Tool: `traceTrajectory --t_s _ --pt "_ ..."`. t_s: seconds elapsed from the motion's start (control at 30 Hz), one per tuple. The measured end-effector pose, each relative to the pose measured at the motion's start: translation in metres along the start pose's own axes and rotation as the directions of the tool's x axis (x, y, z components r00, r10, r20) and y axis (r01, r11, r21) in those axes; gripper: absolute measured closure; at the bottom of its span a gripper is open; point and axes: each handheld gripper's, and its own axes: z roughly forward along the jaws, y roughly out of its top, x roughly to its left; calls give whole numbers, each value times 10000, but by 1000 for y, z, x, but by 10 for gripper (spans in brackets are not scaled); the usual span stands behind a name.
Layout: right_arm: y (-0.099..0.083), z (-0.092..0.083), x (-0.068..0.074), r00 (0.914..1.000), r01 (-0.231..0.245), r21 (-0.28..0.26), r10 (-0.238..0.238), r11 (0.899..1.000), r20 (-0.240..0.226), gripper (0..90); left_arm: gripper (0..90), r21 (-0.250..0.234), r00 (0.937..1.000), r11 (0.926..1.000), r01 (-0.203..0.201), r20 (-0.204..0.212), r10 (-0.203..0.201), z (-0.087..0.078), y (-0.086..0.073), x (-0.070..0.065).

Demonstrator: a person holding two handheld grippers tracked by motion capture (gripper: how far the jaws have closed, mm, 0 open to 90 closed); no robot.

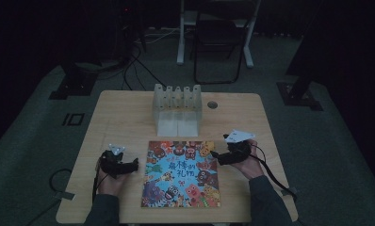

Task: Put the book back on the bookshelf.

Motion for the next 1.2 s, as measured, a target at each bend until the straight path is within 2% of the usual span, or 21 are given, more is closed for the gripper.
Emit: traceTrajectory --t_s 0.23,0.5,0.7,0.8,0.9,0.93,1.0,1.2 --pt "-2 13 -1 9999 -114 16 114 9999 -18 117 28 18 10000 10000 -1 -4 1 0 0 0" --pt "-4 27 -9 9991 -413 117 414 9991 -73 118 26 9 10000 10000 4 22 -4 0 0 0" --pt "-5 36 -14 9978 -639 104 641 9979 -194 119 60 -71 9995 9998 -207 224 209 -2 -1 -1" --pt "-6 45 -16 9973 -670 264 677 9974 -286 119 130 -114 9989 9994 -313 353 316 -3 -1 -2" --pt "-4 55 -16 9965 -676 408 694 9969 -458 116 135 -211 9987 9992 -340 377 348 -3 -2 -2" --pt "-4 62 -15 9968 -525 660 563 9964 -571 114 134 -298 9987 9990 -324 384 335 -3 -3 -2" --pt "-4 65 -14 9965 -527 695 570 9962 -606 114 134 -279 9982 9988 -397 442 409 -3 -3 -2" --pt "-11 77 -18 9911 -1019 976 1095 9900 -757 114 123 -256 9979 9987 -437 461 448 -3 -3 -2"
